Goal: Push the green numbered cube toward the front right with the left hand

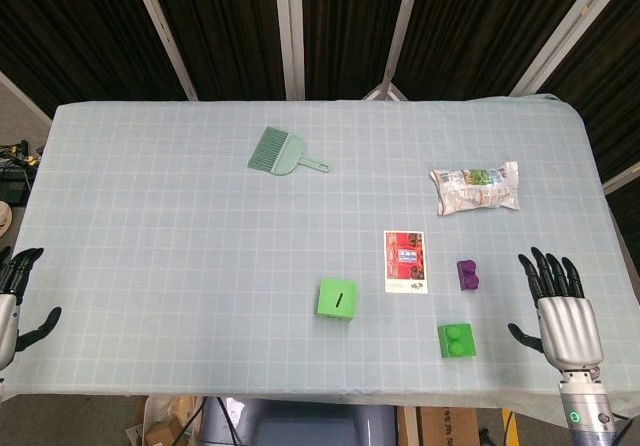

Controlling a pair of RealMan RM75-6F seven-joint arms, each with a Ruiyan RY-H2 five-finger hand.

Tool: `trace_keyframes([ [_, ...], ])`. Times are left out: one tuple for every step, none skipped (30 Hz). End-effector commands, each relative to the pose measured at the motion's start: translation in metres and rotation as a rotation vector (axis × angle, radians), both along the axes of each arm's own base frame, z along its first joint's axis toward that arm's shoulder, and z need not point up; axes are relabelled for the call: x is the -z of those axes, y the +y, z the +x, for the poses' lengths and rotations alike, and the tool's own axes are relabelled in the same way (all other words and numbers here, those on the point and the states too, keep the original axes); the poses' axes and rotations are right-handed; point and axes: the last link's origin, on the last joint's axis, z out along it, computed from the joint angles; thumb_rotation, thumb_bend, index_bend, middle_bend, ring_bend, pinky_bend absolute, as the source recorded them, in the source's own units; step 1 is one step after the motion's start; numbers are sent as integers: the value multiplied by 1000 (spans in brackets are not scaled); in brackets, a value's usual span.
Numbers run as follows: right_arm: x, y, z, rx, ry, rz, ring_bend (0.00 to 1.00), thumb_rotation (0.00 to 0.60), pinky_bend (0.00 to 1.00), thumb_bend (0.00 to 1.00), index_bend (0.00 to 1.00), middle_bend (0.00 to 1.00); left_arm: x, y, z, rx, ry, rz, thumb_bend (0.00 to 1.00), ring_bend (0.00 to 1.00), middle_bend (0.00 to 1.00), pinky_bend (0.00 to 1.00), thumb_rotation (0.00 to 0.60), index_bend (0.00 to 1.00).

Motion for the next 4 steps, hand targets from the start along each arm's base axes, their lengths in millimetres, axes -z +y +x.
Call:
trace_keyframes([
  [-4, 1, -1, -1, -12, -11, 0, 600, 0, 71, 82, 0, 0, -1, -1, -4, 16, 16, 328, 49, 117, 163, 600, 119],
  [-5, 1, -1, 0, -16, -15, 0, 600, 0, 71, 82, 0, 1, -1, 0, -2, 17, 18, 327, 49, 117, 163, 600, 119],
  [-7, 1, -2, 0, -21, -21, 0, 600, 0, 71, 81, 0, 1, -1, 0, 0, 17, 21, 327, 49, 117, 163, 600, 119],
  [-8, 1, -2, 2, -23, -26, 0, 600, 0, 71, 81, 0, 2, 0, 1, 1, 17, 22, 328, 49, 117, 163, 600, 119],
])
